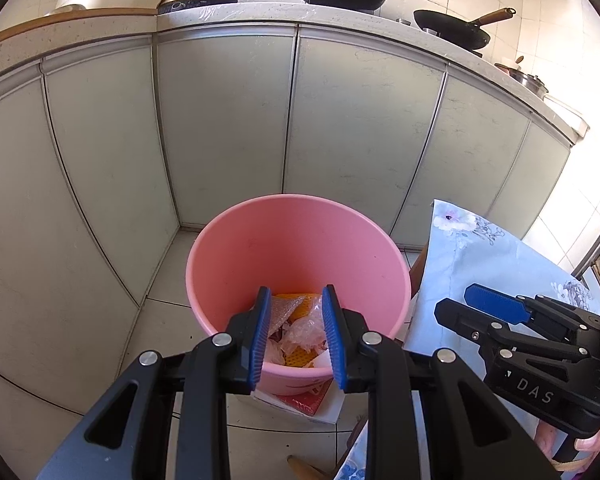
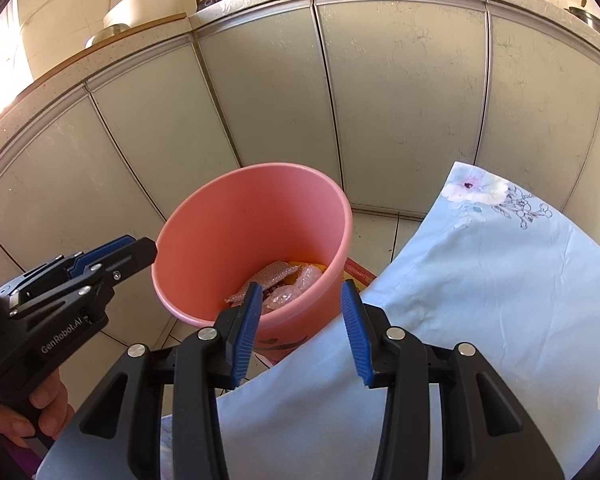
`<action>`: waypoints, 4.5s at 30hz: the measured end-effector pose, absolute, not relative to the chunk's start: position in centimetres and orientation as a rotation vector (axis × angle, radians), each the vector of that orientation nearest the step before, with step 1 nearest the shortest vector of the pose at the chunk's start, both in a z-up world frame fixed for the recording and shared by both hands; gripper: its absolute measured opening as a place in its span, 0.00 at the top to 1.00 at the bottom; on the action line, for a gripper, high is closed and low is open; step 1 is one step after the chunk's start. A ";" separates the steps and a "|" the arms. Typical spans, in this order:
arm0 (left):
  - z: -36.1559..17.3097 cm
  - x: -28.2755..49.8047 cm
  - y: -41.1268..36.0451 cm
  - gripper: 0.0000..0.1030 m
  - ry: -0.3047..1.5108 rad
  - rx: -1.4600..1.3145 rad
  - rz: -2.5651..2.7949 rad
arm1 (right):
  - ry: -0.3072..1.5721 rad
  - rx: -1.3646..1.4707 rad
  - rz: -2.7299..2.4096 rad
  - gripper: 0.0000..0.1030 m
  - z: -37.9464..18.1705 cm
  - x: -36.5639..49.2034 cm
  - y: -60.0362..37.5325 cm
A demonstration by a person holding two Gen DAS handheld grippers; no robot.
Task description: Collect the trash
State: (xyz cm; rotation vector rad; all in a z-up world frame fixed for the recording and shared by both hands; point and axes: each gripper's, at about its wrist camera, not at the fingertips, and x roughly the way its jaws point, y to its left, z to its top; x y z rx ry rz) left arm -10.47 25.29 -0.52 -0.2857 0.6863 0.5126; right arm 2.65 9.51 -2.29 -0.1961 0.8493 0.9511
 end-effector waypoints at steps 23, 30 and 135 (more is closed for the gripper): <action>-1.1 -10.2 25.6 0.75 0.695 -0.338 0.511 | 0.791 -0.198 0.943 0.59 -1.2 2.3 9.6; -1.0 -10.1 25.4 0.75 0.691 -0.340 0.517 | 0.738 -0.246 0.924 0.59 -0.6 1.5 10.0; 1.2 -12.1 12.8 0.52 0.650 -0.170 0.423 | 0.632 -0.176 0.636 0.39 0.7 -3.4 -4.1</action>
